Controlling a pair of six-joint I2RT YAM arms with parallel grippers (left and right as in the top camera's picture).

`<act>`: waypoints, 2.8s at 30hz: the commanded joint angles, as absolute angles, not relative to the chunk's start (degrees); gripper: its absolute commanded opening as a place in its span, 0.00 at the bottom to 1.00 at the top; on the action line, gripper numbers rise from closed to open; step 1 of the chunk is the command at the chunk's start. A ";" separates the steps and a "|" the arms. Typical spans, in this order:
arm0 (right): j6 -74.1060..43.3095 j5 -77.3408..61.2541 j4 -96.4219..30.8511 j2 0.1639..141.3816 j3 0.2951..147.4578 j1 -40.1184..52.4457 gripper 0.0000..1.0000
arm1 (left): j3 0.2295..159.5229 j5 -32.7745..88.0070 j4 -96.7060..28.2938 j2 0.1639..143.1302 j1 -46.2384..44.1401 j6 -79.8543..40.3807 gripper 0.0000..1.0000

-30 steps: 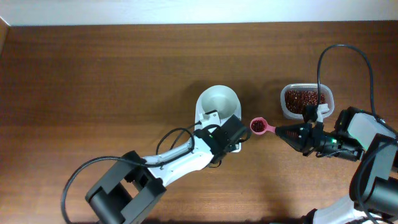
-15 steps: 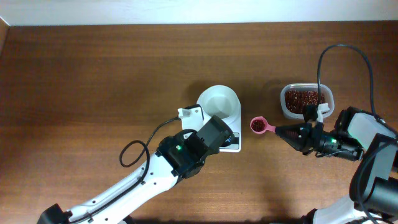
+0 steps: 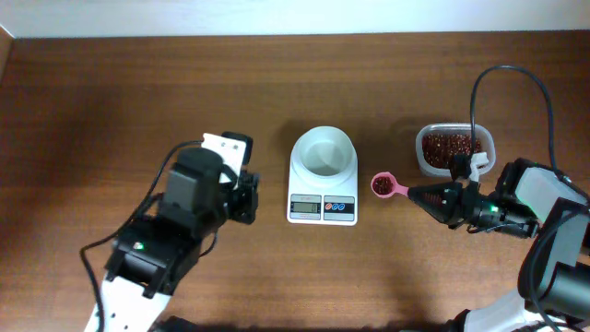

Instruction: Scoop and weigh 50g on scale

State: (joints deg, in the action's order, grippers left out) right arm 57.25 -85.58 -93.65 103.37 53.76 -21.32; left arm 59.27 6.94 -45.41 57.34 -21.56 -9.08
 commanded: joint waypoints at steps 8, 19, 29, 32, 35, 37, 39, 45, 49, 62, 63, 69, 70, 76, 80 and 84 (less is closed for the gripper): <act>58.57 -86.41 -93.43 103.55 53.52 -20.97 0.04 | 76.23 20.58 -61.28 67.26 -14.09 15.07 0.99; 61.30 -88.03 -93.38 103.55 53.52 -20.97 0.04 | 76.18 12.60 -62.41 72.20 -14.09 24.45 0.99; 61.30 -87.85 -93.36 103.55 53.52 -20.97 0.04 | 76.23 23.83 -63.09 71.66 -13.74 35.66 0.99; 61.28 -87.83 -93.36 103.55 53.52 -20.97 0.04 | 76.23 25.89 -64.84 69.63 -10.22 38.92 0.99; 61.30 -87.42 -93.34 103.55 53.52 -20.97 0.04 | 76.23 35.24 -69.01 63.77 -1.93 47.11 0.99; 61.30 -86.54 -92.38 103.55 53.52 -20.97 0.04 | 76.23 37.15 -70.37 61.45 1.43 49.45 0.99; 61.28 -86.08 -92.12 103.55 53.52 -20.97 0.04 | 75.99 37.10 -70.87 62.08 1.06 50.96 0.99; 61.30 -86.19 -91.88 103.55 53.52 -20.97 0.04 | 75.99 25.69 -71.59 70.63 -6.09 51.72 0.99; 61.30 -86.41 -91.66 103.55 53.52 -20.97 0.04 | 75.99 26.52 -71.29 73.80 -8.21 51.72 0.99; 61.06 -86.59 -90.17 103.55 53.52 -20.97 0.04 | 75.99 26.50 -71.68 73.93 -8.10 51.72 0.99; 61.06 -86.80 -90.15 103.55 53.52 -20.97 0.04 | 75.99 26.50 -71.68 73.93 -8.10 51.72 0.99; 61.08 -86.83 -90.15 103.55 53.52 -20.97 0.04 | 75.99 26.50 -71.66 73.93 -8.10 51.75 0.99; 61.08 -86.83 -90.15 103.55 53.52 -20.97 0.04 | 75.99 26.50 -71.66 73.93 -8.10 51.75 0.99; 61.08 -87.31 -89.06 103.55 53.52 -20.97 0.04 | 75.99 26.50 -71.66 73.93 -8.10 51.75 0.99; 61.08 -88.90 -88.62 103.55 53.58 -20.97 0.04 | 75.99 26.50 -71.68 73.93 -8.10 51.75 0.99; 61.06 -88.90 -88.64 103.55 53.58 -20.97 0.04 | 75.99 26.50 -71.68 73.93 -8.10 51.72 0.99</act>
State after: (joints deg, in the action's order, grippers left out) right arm 60.23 -87.15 -88.79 103.37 53.69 -21.32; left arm 75.59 26.50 -71.57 73.84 -8.08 50.65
